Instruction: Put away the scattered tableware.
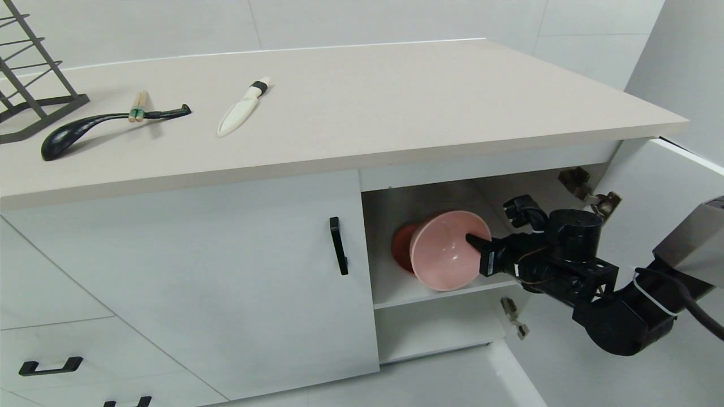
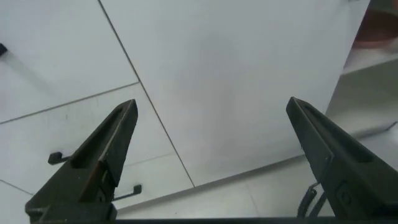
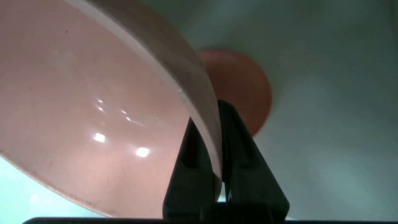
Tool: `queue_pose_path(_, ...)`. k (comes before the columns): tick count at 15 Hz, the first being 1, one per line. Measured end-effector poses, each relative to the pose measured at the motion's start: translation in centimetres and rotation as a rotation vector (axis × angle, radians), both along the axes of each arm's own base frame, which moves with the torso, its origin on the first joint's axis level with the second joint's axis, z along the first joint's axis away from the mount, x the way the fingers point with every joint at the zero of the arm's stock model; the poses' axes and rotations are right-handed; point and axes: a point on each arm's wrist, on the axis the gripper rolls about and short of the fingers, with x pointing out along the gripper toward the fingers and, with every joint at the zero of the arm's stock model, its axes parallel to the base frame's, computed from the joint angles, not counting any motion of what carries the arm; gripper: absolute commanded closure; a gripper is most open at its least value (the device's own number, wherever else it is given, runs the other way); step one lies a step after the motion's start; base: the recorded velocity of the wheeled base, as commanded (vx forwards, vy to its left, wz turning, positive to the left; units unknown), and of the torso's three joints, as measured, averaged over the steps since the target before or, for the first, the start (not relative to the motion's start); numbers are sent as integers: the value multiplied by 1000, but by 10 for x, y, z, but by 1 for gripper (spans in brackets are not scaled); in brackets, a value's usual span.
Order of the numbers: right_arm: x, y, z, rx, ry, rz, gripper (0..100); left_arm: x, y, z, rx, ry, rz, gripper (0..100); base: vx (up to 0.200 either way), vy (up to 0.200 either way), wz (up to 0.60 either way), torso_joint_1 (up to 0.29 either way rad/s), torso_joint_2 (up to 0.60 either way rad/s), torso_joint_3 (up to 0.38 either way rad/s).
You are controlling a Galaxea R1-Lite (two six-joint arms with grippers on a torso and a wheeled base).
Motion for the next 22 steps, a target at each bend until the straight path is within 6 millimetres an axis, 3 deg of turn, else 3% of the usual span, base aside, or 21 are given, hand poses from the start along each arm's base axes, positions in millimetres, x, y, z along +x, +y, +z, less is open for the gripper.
queue_pose_path(5, 19, 7, 4, -10, 25, -1, 100, 0, -3, -4, -31, 45, -156, 0, 0, 0, 0, 0, 0, 0)
queue_pose_path(10, 28, 14, -1, -33, 82, 6, 100, 0, -4, -4, -56, 46, -176, 0, 0, 0, 0, 0, 0, 0)
queue_pose_path(12, 30, 15, -2, -54, 135, 6, 100, 0, -3, -4, -62, 46, -151, 0, 0, 0, 0, 0, 0, 0)
queue_pose_path(15, 38, 18, 2, -60, 150, 7, 100, 0, 1, -7, -80, 68, 26, 0, 0, 0, 0, 0, 0, 0)
queue_pose_path(22, 56, 18, -6, -65, 141, -49, 100, 3, 1, -7, -131, 116, -23, 0, 0, 0, 0, 0, 0, 0)
